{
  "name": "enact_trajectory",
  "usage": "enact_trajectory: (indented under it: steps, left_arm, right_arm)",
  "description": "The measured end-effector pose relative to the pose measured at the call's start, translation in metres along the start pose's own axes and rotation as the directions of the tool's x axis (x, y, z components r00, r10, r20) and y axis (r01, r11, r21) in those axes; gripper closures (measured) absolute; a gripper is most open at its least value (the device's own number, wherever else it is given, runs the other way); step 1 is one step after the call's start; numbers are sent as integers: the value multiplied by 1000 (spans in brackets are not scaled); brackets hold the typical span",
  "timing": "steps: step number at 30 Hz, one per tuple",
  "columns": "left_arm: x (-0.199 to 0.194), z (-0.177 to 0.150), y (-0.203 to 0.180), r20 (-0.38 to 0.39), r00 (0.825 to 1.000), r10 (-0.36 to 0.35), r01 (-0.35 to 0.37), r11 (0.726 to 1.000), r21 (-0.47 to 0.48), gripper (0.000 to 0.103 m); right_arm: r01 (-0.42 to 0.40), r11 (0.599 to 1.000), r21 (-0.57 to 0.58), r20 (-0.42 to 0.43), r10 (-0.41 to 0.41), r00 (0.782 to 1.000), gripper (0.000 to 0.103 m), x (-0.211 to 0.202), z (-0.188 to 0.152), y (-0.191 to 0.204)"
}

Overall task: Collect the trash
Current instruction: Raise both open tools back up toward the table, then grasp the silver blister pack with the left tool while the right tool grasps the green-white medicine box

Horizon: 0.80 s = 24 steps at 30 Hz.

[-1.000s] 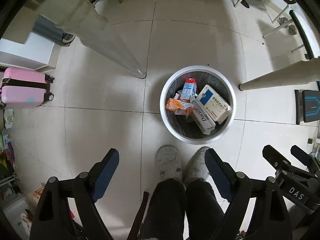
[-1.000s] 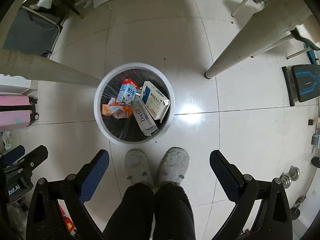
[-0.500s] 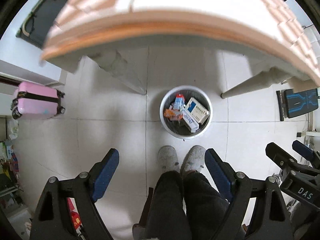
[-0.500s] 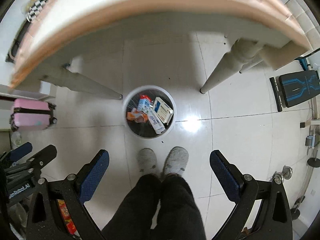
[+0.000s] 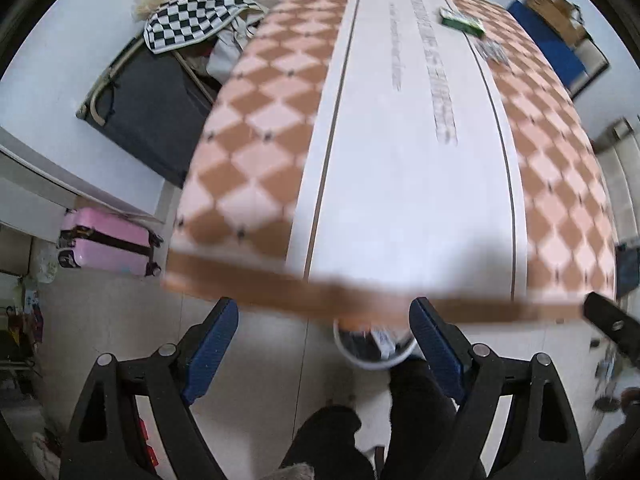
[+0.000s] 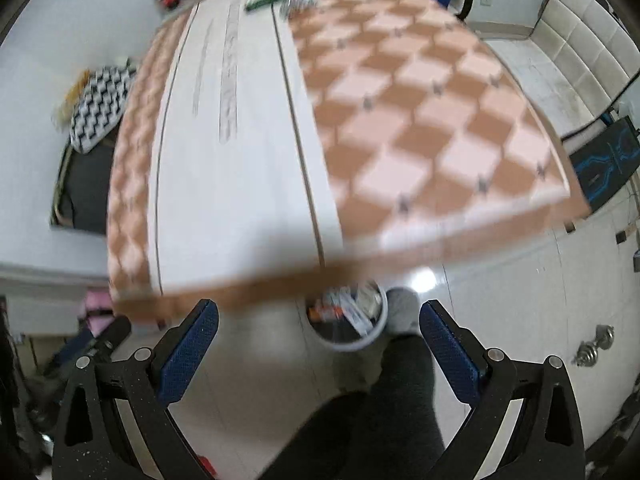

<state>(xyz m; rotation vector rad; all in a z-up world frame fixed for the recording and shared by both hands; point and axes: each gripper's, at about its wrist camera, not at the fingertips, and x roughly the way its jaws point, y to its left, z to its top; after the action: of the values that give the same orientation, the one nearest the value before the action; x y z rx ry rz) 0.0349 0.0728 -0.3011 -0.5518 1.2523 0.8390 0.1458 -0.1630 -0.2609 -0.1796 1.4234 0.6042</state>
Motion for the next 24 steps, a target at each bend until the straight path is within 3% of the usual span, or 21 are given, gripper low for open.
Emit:
enact_trajectory:
  steps: [4, 10, 16, 20, 24]
  left_arm:
    - [23, 71, -28, -59, 997, -50, 45, 995, -89, 16]
    - [49, 176, -104, -101, 988, -117, 99, 981, -165, 16]
    - [104, 291, -196, -166, 960, -227, 199, 965, -172, 17]
    - [137, 343, -244, -185, 954, -236, 214, 968, -129, 17]
    - [162, 362, -269, -205, 965, -164, 152, 986, -74, 18]
  right_arm:
    - [27, 1000, 4, 33, -27, 999, 1, 4, 82, -13]
    - [115, 993, 12, 8, -115, 993, 1, 63, 241, -59]
    - [144, 989, 43, -47, -142, 989, 1, 118, 364, -107]
    - [156, 986, 51, -61, -153, 986, 1, 148, 421, -125]
    - [149, 987, 56, -78, -144, 986, 1, 165, 456, -133]
